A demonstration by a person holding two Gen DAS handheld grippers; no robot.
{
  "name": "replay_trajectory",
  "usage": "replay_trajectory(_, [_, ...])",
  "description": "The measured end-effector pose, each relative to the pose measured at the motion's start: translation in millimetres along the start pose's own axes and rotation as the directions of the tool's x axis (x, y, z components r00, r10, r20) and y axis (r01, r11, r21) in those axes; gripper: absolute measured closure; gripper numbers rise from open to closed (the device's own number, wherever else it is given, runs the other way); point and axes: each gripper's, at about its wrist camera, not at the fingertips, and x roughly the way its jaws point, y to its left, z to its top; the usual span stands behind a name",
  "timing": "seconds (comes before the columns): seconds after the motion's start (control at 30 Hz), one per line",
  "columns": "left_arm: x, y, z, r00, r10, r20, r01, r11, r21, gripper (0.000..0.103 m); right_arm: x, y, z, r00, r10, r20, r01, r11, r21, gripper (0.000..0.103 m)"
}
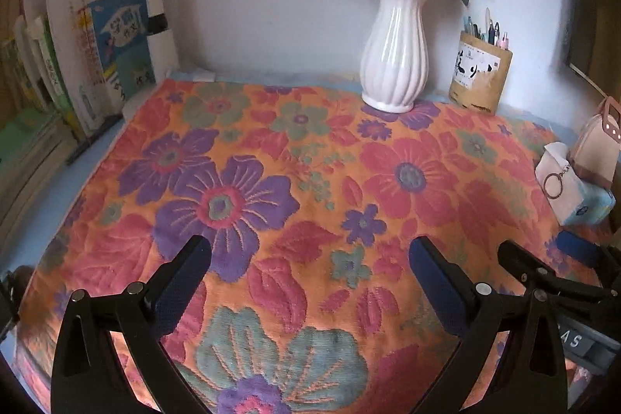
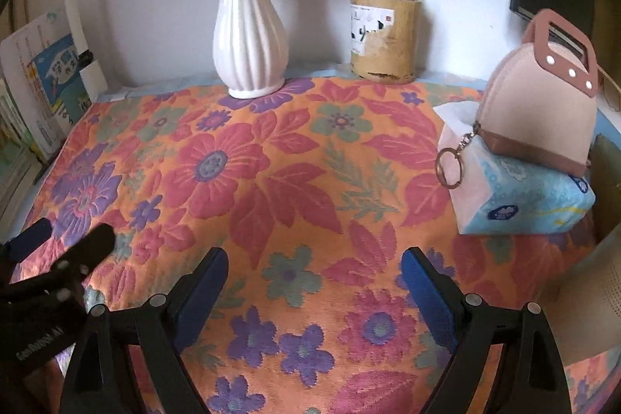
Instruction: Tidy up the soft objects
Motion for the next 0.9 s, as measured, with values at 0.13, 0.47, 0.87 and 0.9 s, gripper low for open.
replay_trajectory(0.13, [-3,-6,-1,1.0,0.004,0.024,-0.005,1.0,0.03,0.001,-2,-6,-1,1.0,0.01,0.015,-0.011,0.999,0.03,0.013])
replay_trajectory(0.47, [2,1,-1,1.0,-0.02,-0.014,0.02,1.0,-0.002,0.001,0,-3,-2,1.0,0.0,0.006,0.0,1.0,0.022,0.013])
replay_trajectory(0.87, [2,1,-2,1.0,-0.008,-0.013,0.008,1.0,0.0,0.001,7,-7,-2,0.999,0.007,-0.032,-0.006,0.999,0.045,0.013])
replay_trajectory(0.9, [2,1,-2,1.0,-0.01,-0.014,0.01,1.0,0.001,0.001,8,-8,-2,0.999,0.01,-0.039,-0.008,0.999,0.047,0.013])
